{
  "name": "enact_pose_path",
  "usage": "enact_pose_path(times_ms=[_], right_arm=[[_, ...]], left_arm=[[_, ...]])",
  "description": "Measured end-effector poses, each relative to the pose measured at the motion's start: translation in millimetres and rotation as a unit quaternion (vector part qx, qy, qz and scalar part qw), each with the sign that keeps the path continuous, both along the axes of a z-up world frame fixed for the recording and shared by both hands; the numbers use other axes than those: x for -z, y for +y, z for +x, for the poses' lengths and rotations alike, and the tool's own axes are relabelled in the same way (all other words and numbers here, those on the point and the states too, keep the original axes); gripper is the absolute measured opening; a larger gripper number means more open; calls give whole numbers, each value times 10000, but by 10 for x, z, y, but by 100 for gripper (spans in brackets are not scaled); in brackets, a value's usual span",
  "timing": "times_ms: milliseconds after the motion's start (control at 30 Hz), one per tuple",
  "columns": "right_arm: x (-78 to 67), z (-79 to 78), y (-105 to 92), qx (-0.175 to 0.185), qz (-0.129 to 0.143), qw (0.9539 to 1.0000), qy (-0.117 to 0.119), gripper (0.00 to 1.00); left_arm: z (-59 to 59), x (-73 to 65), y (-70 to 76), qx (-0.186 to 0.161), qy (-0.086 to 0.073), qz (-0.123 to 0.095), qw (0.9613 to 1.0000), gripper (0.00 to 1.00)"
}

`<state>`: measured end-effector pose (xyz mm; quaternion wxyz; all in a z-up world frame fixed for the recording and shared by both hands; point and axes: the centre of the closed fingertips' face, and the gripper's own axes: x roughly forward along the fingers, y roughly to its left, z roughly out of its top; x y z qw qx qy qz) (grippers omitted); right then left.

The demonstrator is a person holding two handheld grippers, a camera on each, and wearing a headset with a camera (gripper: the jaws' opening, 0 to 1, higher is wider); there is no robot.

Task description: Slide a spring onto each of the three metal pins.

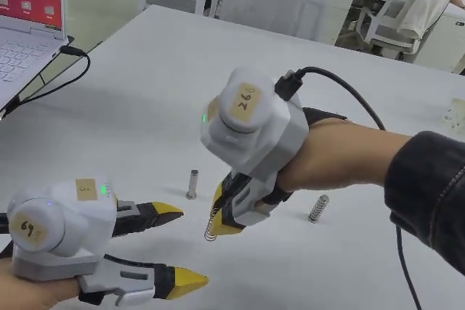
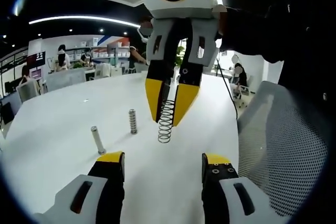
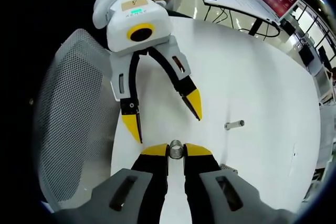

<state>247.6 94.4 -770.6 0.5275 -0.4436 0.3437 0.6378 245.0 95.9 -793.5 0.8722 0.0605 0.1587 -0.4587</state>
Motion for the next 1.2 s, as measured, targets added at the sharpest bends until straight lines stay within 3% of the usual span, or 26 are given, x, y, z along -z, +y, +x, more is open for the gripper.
enact_pose_path(times_ms=[100, 367, 900, 1200], right_arm=[[-20, 49, 8, 29, 23, 10000, -18, 8], [-84, 239, 25, 104, 34, 9997, -196, 8], [-258, 797, 242, 373, 170, 9974, -594, 8], [-195, 882, 346, 407, 180, 9973, -577, 8]], left_arm=[[25, -1, 22, -84, -21, -3, 10000, 61], [57, 14, 67, -174, -6, -18, 9998, 65], [83, 27, 139, -372, 33, -97, 9993, 76], [70, 35, 168, -416, 58, -141, 9990, 79]])
